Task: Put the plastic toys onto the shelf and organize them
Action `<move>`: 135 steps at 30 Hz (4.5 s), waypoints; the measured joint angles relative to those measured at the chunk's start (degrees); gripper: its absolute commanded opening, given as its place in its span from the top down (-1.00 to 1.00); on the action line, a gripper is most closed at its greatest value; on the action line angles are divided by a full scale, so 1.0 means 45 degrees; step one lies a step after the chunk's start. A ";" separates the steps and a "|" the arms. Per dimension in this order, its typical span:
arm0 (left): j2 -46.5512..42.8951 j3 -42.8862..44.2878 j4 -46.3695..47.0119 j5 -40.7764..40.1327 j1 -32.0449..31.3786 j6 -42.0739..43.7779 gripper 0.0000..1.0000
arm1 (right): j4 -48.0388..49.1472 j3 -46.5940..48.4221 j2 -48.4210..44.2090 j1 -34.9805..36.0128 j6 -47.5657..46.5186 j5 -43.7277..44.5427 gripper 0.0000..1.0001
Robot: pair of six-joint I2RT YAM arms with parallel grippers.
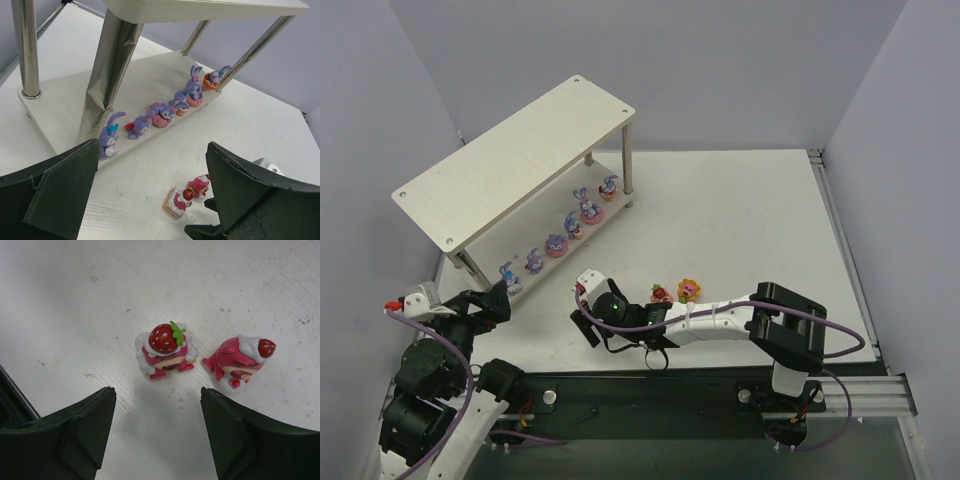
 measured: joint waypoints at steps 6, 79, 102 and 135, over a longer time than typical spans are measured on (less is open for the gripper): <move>0.0000 -0.0010 0.0010 -0.0010 0.0000 0.0005 -0.95 | 0.0423 0.0170 0.0549 -0.0515 -0.0379 -0.0869 -0.39; 0.1030 0.2273 -0.0491 -0.2220 -0.0010 0.0427 -0.95 | -0.4726 1.2886 0.1253 -0.2142 -0.1292 -0.1428 1.00; 0.1015 0.5770 -0.1078 -0.4439 -0.0248 0.1705 -0.95 | -0.4318 1.7733 0.5217 -0.0617 -0.1457 -0.0442 1.00; 0.0763 0.5323 -0.1336 -0.4707 -0.0685 0.1651 -0.95 | -0.2943 1.8219 0.6086 -0.0913 -0.0957 0.0335 0.51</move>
